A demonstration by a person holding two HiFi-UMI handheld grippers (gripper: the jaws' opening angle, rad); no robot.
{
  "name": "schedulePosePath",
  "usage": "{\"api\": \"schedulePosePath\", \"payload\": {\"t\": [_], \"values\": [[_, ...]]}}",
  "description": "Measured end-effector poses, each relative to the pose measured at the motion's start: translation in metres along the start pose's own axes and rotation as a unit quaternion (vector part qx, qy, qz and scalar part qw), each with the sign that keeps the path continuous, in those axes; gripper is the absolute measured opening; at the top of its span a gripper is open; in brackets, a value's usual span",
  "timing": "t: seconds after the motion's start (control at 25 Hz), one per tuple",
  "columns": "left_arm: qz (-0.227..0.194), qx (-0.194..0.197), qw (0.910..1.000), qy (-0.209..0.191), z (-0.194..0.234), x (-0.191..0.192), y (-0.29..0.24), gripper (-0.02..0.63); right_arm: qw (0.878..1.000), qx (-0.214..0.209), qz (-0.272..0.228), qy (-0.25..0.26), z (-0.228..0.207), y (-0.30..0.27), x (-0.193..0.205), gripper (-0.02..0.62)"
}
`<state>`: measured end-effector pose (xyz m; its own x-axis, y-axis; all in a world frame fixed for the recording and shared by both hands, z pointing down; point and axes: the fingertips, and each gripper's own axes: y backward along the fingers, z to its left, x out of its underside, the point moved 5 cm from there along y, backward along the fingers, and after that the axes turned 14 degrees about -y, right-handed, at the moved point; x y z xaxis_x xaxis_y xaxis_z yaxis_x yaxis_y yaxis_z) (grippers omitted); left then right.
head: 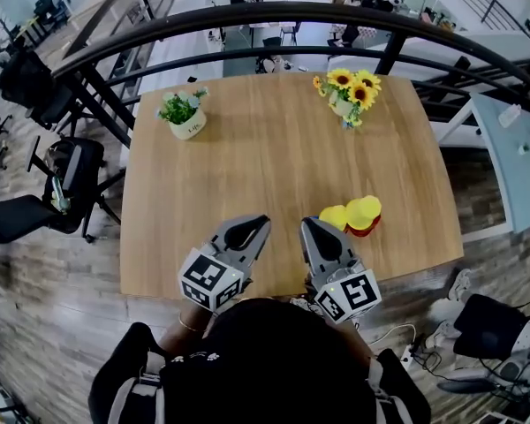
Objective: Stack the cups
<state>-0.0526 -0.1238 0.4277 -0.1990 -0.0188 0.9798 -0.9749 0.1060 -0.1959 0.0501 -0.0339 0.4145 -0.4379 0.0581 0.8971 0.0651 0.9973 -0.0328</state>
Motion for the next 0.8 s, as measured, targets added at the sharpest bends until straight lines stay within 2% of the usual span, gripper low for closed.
{"api": "schedulePosePath", "payload": {"t": [0.8], "values": [[0.006, 0.000, 1.0000, 0.004, -0.0024, 0.0048, 0.0054, 0.025, 1.000, 0.000, 0.014, -0.012, 0.0020, 0.0015, 0.0076, 0.002]]}}
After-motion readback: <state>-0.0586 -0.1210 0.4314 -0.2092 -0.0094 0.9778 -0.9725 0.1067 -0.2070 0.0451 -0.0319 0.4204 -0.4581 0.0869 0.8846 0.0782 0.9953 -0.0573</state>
